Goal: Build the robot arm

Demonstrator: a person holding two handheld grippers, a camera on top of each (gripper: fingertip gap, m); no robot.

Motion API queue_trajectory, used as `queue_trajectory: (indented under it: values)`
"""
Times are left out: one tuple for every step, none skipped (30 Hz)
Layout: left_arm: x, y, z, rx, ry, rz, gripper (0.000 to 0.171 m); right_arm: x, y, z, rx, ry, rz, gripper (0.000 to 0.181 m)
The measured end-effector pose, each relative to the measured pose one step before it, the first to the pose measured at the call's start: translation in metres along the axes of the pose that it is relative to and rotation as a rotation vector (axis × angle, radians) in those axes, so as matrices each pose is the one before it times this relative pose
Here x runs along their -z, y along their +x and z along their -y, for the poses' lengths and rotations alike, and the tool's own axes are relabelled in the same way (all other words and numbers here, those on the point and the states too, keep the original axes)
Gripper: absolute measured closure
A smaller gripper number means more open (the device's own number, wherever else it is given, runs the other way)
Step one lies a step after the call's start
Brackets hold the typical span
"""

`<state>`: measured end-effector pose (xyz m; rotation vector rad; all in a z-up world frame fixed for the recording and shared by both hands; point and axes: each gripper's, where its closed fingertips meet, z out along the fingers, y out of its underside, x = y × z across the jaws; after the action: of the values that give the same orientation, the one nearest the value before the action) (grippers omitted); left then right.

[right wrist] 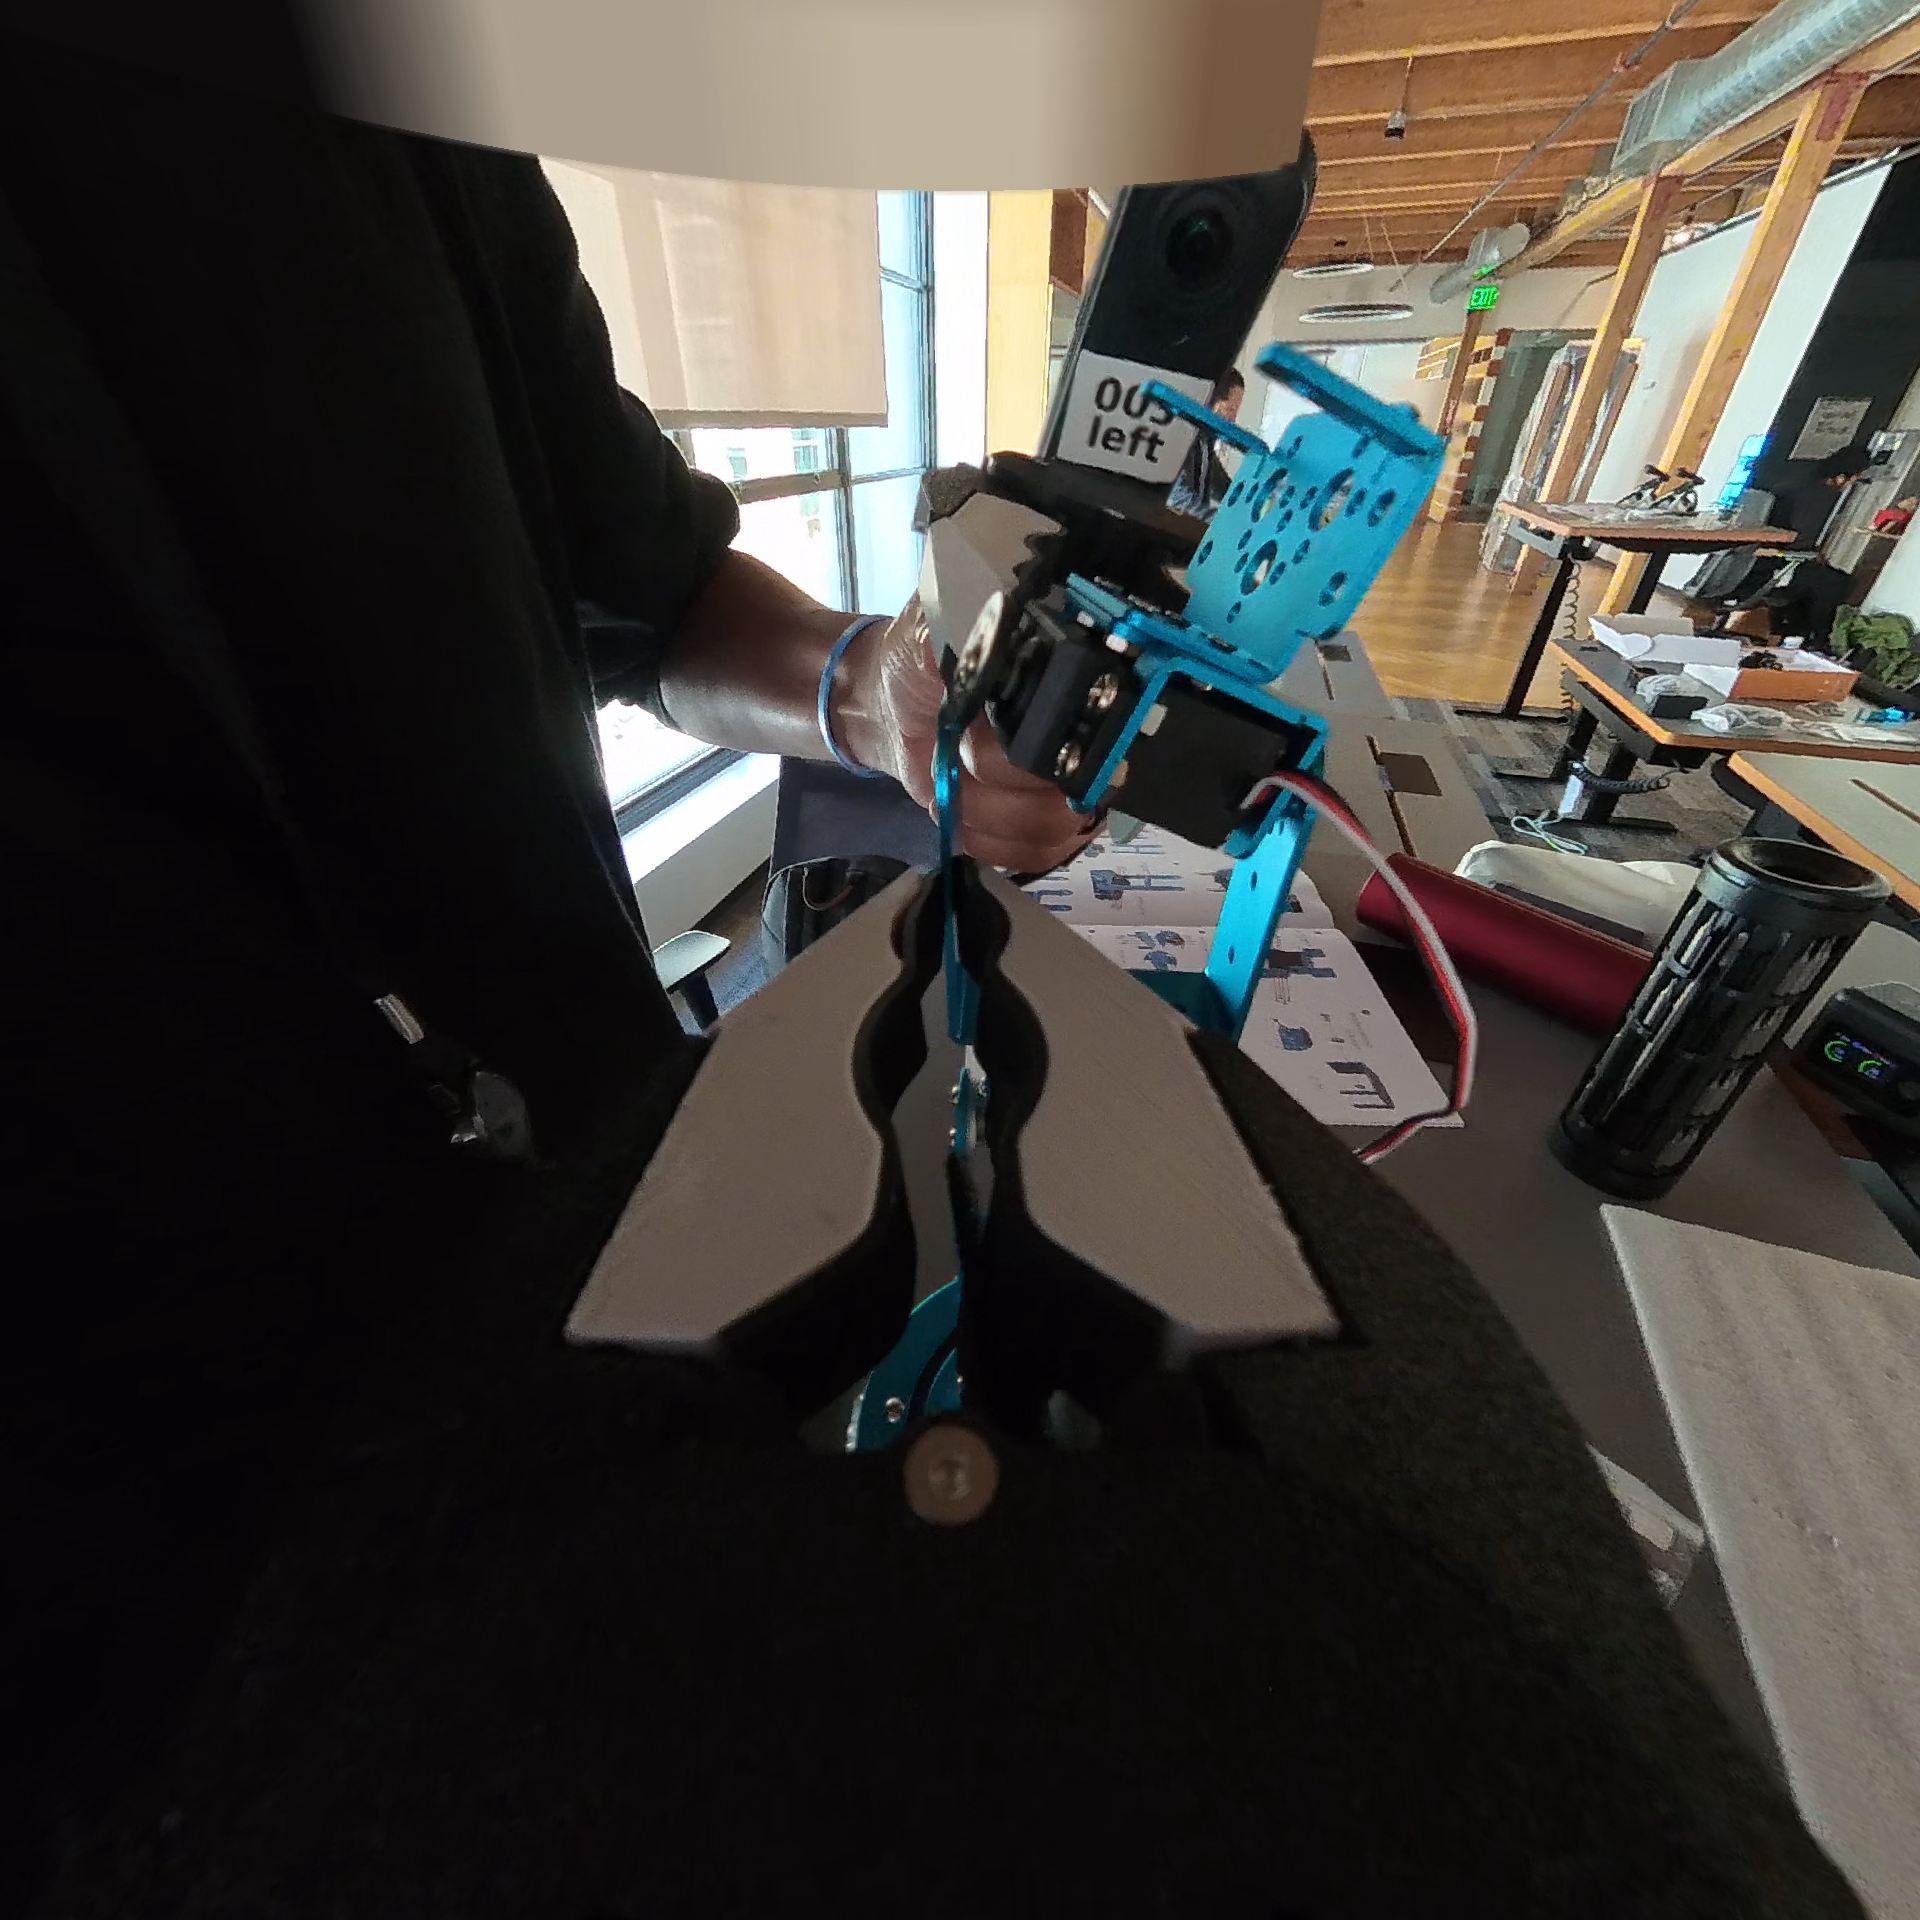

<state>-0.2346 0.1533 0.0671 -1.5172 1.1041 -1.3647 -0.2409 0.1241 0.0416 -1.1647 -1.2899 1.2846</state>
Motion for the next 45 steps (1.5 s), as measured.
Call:
queue_trajectory:
  values:
    - [-0.00029,-0.00019,-0.00008,0.0000,0.00464,0.0012,0.126,0.00030,0.00025,0.00007,0.0019,0.0027,-0.0019,0.179]
    - [-0.00019,0.00022,-0.00005,-0.0031,-0.00125,-0.0006,0.126,0.00015,-0.00042,-0.00011,-0.0073,0.0021,0.0056,0.179]
    - [-0.00012,0.00055,-0.00014,-0.0014,-0.00350,-0.0046,0.126,0.00012,-0.00066,-0.00011,-0.0127,0.0005,0.0083,0.179]
    - [-0.00037,-0.00007,0.00001,-0.0011,-0.00025,0.0023,0.126,0.00032,0.00014,0.00019,-0.0034,0.0034,0.0005,0.179]
    - [-0.00019,0.00056,-0.00020,-0.0015,-0.00039,-0.0058,0.126,0.00001,-0.00068,-0.00007,-0.0055,0.0059,0.0034,0.179]
    - [-0.00013,-0.00001,-0.00011,-0.0041,-0.00094,-0.0019,0.126,0.00012,-0.00016,0.00004,-0.0052,0.0037,0.0027,0.179]
    - [-0.00028,-0.00026,0.00013,-0.0035,-0.00477,0.0026,0.126,0.00023,0.00025,0.00004,-0.0031,0.0023,0.0014,0.179]
    - [0.00000,-0.00017,-0.00006,-0.0032,-0.00272,-0.0049,0.126,-0.00009,0.00010,0.00004,-0.0021,-0.0026,-0.0002,0.179]
    - [-0.00009,-0.00065,0.00033,0.0027,0.00602,-0.0003,0.126,0.00017,0.00075,0.00006,0.0002,-0.0032,-0.0025,0.179]
    - [-0.00005,-0.00028,0.00011,0.0023,0.00543,0.0003,0.126,0.00008,0.00006,0.00002,-0.0051,0.0006,0.0041,0.179]
    - [0.00018,0.00047,-0.00025,-0.0003,0.00116,-0.0044,0.126,-0.00021,-0.00041,-0.00006,-0.0060,0.0009,0.0030,0.179]
    - [0.00016,-0.00012,-0.00002,-0.0045,-0.00051,0.0047,0.126,-0.00012,0.00021,0.00005,-0.0047,0.0052,-0.0016,0.179]
    - [0.00012,0.00029,-0.00014,-0.0008,-0.00271,-0.0005,0.126,-0.00017,-0.00038,-0.00011,-0.0068,0.0047,0.0024,0.179]
    - [0.00009,0.00004,-0.00001,-0.0027,0.00273,0.0020,0.126,0.00000,-0.00006,-0.00008,-0.0041,-0.0042,-0.0009,0.179]
    - [0.00004,-0.00018,0.00002,-0.0008,0.00708,0.0055,0.126,0.00004,0.00032,0.00001,0.0033,-0.0047,-0.0050,0.179]
    - [0.00041,0.00034,-0.00023,0.0024,0.00453,-0.0023,0.126,-0.00043,-0.00042,-0.00012,-0.0017,-0.0029,0.0004,0.179]
    - [0.00016,0.00016,-0.00003,-0.0089,-0.00039,0.0012,0.126,-0.00012,-0.00027,0.00012,0.0007,-0.0004,-0.0006,0.179]
    - [-0.00007,-0.00020,-0.00016,-0.0022,0.00077,0.0020,0.127,0.00013,0.00030,0.00011,-0.0025,0.0077,0.0001,0.179]
    - [0.00014,-0.00035,0.00025,0.0073,0.00533,-0.0060,0.126,-0.00032,0.00022,0.00015,0.0012,0.0070,-0.0036,0.179]
    - [-0.00007,-0.00020,0.00013,0.0017,0.00461,-0.0010,0.126,-0.00002,0.00024,-0.00006,0.0169,-0.0097,-0.0177,0.179]
    - [-0.00032,0.00056,-0.00026,0.0041,0.00501,-0.0040,0.126,0.00017,-0.00039,-0.00025,0.0142,-0.0158,-0.0152,0.179]
    - [0.00004,-0.00032,-0.00005,0.0100,0.00542,-0.0042,0.127,-0.00001,0.00016,-0.00010,0.0131,-0.0096,-0.0123,0.179]
    - [-0.00014,-0.00103,-0.00133,-0.0116,-0.00419,0.0051,0.126,0.00025,0.00032,0.00025,0.0132,-0.0029,-0.0129,0.179]
    - [-0.00032,0.00082,-0.00023,-0.0078,0.00274,-0.0073,0.126,0.00029,-0.00073,-0.00025,0.0010,0.0005,-0.0023,0.179]
    - [-0.00065,-0.00011,0.00006,0.0079,-0.00189,0.0032,0.126,0.00071,0.00001,0.00011,-0.0143,0.0115,0.0080,0.179]
    - [-0.00091,0.00088,-0.00039,-0.0129,-0.00702,0.0086,0.126,0.00079,-0.00113,-0.00012,-0.0002,0.0071,0.0068,0.179]
    - [0.00016,0.00106,-0.00098,-0.0192,-0.00621,-0.0086,0.126,-0.00025,-0.00106,-0.00020,0.0094,-0.0061,-0.0053,0.179]
    - [0.00065,-0.00068,0.00007,0.0038,0.00288,-0.0116,0.126,-0.00070,0.00085,0.00006,-0.0004,-0.0039,-0.0044,0.179]
    - [0.00008,-0.00026,-0.00005,-0.0041,0.00018,-0.0011,0.126,0.00010,-0.00019,0.00010,-0.0129,0.0046,0.0170,0.179]
    - [-0.00024,0.00081,-0.00053,-0.0151,-0.00855,0.0017,0.126,0.00025,-0.00073,-0.00007,-0.0139,0.0096,0.0160,0.179]
    - [0.00002,-0.00047,-0.00012,-0.0014,-0.00889,0.0045,0.126,0.00025,0.00022,0.00013,-0.0120,0.0104,0.0044,0.179]
    - [0.00021,0.00061,-0.00030,-0.0059,-0.00401,-0.0025,0.126,-0.00014,-0.00065,-0.00017,-0.0004,0.0017,0.0025,0.179]
    - [0.00044,0.00006,-0.00064,-0.0168,0.00017,0.0040,0.126,-0.00002,0.00001,-0.00009,0.0005,-0.0042,-0.0005,0.179]
    - [0.00055,-0.00073,-0.00017,0.0006,0.00161,0.0028,0.126,-0.00017,0.00071,0.00015,-0.0060,-0.0001,0.0006,0.179]
    - [0.00053,0.00039,-0.00040,-0.0120,-0.00547,-0.0009,0.126,-0.00031,-0.00056,-0.00014,-0.0051,-0.0005,0.0053,0.179]
    - [0.00038,-0.00021,-0.00058,-0.0177,-0.01071,0.0092,0.126,0.00006,0.00029,0.00004,-0.0058,-0.0009,0.0014,0.179]
    - [0.00027,-0.00055,-0.00009,-0.0048,-0.00764,0.0086,0.126,0.00012,0.00070,0.00003,-0.0133,-0.0035,-0.0003,0.179]
    - [0.00072,-0.00046,-0.00033,-0.0143,-0.00715,0.0057,0.126,-0.00044,0.00040,0.00009,-0.0156,-0.0083,-0.0057,0.179]
    - [0.00079,-0.00048,-0.00024,-0.0138,-0.00653,0.0059,0.126,-0.00042,0.00068,0.00041,-0.0102,-0.0032,-0.0065,0.179]
    - [0.00042,-0.00083,-0.00011,-0.0009,-0.00478,0.0076,0.126,-0.00017,0.00108,0.00036,-0.0279,0.0056,0.0017,0.179]
    - [0.00049,-0.00167,0.00028,0.0042,-0.00330,0.0062,0.126,-0.00037,0.00186,0.00045,-0.0300,0.0081,-0.0067,0.178]
    - [0.00034,-0.00155,0.00022,0.0065,0.00175,0.0077,0.126,0.00008,0.00199,0.00026,-0.0120,-0.0016,-0.0165,0.178]
    - [-0.00017,-0.00108,0.00037,0.0079,0.00234,0.0095,0.126,0.00062,0.00150,0.00013,-0.0027,-0.0121,-0.0202,0.178]
    - [-0.00047,-0.00005,-0.00003,0.0059,-0.00162,0.0030,0.126,0.00134,0.00034,-0.00026,-0.0008,-0.0194,-0.0185,0.178]
    - [0.00015,-0.00041,0.00015,0.0040,-0.00418,0.0008,0.126,0.00382,-0.00058,0.00045,0.0104,-0.0209,-0.0160,0.175]
